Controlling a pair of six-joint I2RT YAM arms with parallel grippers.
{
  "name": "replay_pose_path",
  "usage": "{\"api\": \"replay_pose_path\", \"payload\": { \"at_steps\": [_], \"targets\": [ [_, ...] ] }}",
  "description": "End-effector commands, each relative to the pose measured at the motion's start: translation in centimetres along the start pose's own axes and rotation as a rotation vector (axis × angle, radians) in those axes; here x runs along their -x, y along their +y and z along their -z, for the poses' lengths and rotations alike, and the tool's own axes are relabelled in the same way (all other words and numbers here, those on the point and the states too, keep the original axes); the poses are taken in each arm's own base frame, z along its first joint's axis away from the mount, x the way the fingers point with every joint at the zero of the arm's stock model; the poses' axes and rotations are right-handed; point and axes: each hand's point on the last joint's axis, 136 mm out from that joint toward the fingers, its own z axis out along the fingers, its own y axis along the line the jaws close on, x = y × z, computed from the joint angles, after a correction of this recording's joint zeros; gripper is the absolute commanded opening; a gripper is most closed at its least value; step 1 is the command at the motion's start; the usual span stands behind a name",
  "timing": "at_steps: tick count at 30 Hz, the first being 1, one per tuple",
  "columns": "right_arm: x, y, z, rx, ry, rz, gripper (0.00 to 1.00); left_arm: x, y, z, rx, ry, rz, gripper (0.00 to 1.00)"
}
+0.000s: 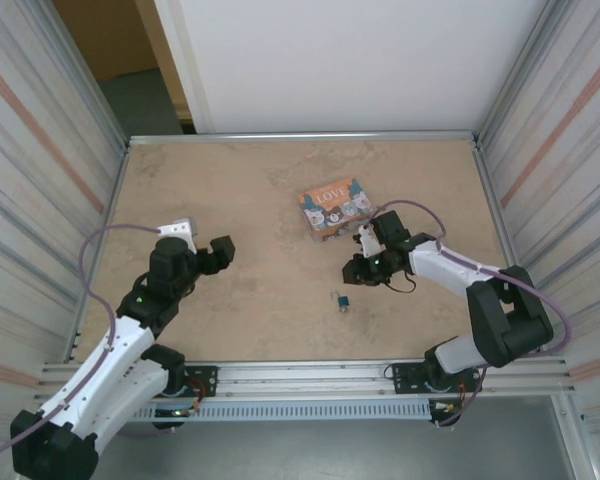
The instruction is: Unlock a padlock with a key
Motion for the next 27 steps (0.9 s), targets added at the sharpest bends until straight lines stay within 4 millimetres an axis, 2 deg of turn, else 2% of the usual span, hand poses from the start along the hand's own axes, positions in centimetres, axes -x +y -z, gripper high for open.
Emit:
{"api": "replay_pose_path", "payload": {
  "at_steps": [1, 18, 27],
  "targets": [
    [0.3, -0.4, 1.3, -0.022, -0.037, 0.025, 0.25, 1.5, 0.3, 0.8, 0.026, -0.045, 0.002, 0.9],
    [4.1, -2.7, 7.5, -0.107, -0.367, 0.004, 0.44, 2.6, 1.8, 1.7, 0.1, -0.094, -0.022, 0.94],
    [5.0, -5.0, 11.2, -0.172, -0.546, -0.039, 0.59, 3.5, 4.3, 2.6, 0.229, -0.145, -0.025, 0.98]
  ]
}}
